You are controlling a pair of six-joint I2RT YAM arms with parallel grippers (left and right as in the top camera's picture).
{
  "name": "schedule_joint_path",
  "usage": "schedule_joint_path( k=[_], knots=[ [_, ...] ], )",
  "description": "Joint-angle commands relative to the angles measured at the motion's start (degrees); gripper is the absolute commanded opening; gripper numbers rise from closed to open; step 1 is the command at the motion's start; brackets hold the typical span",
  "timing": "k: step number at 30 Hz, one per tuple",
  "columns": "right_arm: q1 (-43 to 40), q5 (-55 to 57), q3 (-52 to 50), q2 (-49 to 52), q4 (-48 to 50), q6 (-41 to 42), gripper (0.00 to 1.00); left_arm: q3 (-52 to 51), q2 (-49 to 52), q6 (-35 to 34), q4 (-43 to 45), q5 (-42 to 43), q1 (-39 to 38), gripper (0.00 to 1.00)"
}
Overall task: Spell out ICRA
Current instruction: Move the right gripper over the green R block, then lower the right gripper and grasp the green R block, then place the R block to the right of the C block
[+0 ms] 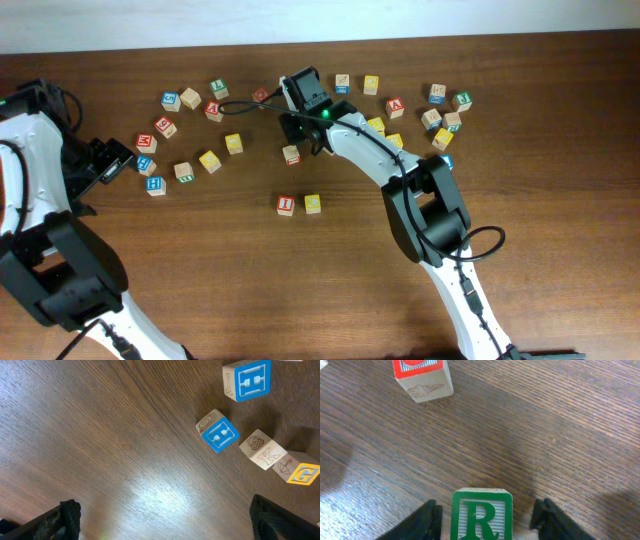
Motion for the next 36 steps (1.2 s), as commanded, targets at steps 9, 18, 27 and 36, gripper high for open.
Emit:
schedule_joint_path(
  k=[9,18,27,36],
  knots=[
    [0.42,-0.52,0.83,0.13,0.7,0.42,0.3,0.55,-1.51,-0.5,-0.02,-0.22,0.2,0.99],
    [0.39,1.84,0.94,-7.52,-5.44,0.44,0.25,0.55,-1.51,-0.5,-0.02,-0.22,0.2,0.99],
    [0.42,2.05,0.92,-19.65,-36.54,4.24,0.17,0.55,-1.51,-0.52,-0.02,-0.22,0.2,0.99],
    [0.46,-2.54,-14.4,-19.54,-44.87,6.91,0.16,0.55,-1.51,-0.52,-0.02,-0.22,0.2,0.99]
  ],
)
